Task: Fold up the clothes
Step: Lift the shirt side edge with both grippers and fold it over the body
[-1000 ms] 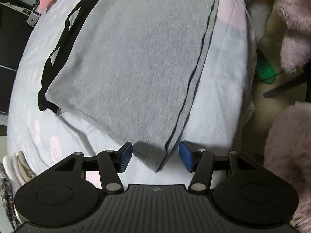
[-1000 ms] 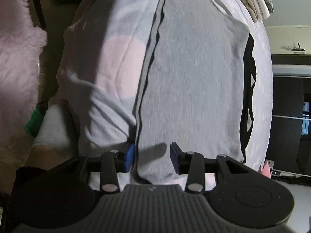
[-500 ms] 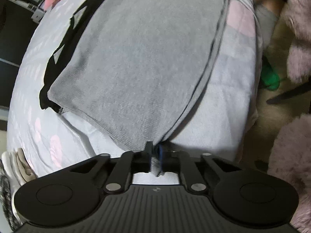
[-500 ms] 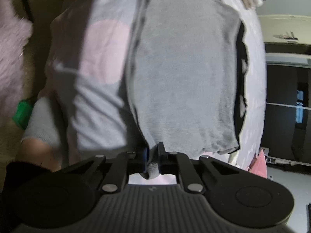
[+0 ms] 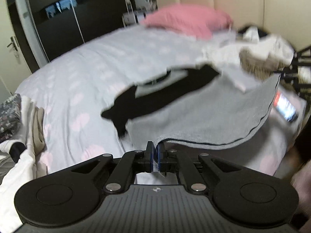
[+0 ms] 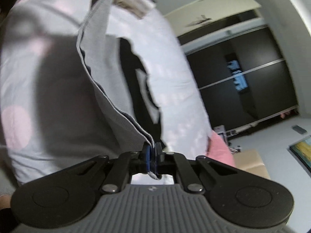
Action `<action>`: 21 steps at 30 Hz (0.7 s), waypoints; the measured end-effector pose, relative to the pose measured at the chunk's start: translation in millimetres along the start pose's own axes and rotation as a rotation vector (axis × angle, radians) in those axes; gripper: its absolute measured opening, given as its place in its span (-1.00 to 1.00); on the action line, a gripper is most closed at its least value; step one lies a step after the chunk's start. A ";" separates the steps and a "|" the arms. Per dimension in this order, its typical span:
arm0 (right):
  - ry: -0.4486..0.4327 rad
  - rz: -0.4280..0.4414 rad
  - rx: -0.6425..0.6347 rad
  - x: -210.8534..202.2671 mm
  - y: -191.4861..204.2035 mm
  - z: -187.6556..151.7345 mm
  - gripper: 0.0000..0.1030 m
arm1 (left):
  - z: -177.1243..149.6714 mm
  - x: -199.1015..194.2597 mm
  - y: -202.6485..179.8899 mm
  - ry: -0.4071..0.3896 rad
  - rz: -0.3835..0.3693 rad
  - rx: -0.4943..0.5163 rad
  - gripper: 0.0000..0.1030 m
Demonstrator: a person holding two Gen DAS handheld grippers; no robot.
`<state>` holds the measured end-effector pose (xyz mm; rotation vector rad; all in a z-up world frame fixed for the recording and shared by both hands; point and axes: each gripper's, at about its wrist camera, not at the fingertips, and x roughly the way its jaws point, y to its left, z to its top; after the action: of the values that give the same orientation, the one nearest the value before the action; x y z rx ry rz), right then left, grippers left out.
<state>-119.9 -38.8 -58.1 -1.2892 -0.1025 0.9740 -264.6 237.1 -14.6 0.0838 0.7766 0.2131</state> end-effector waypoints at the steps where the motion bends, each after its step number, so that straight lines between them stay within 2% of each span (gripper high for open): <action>1: -0.002 -0.013 0.018 -5.7 -7.1 0.7 -0.91 | 3.2 -7.1 1.5 -0.020 0.005 -0.001 -0.97; 4: -0.013 -0.046 0.066 -23.0 -23.3 3.2 -0.92 | 8.7 -31.7 5.7 -0.060 0.005 -0.023 -0.97; 7: -0.025 -0.087 0.057 -40.5 -29.4 7.1 -0.92 | 10.5 -54.0 7.2 -0.089 0.001 -0.052 -0.97; 11: -0.025 -0.096 0.068 -55.5 -36.4 11.6 -0.92 | 11.4 -74.1 6.0 -0.108 -0.018 -0.080 -0.97; 15: -0.020 -0.091 0.079 -52.5 -43.2 13.1 -0.92 | 17.0 -71.7 0.6 -0.098 -0.007 -0.038 -0.97; 21: -0.005 -0.084 0.073 -12.3 -60.6 15.6 -0.92 | 36.8 -46.7 11.7 -0.078 0.025 0.022 -0.97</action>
<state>-103.1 -32.4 3.1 -1.2059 -0.1233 0.9016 -273.0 238.3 45.4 0.1216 0.7006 0.2242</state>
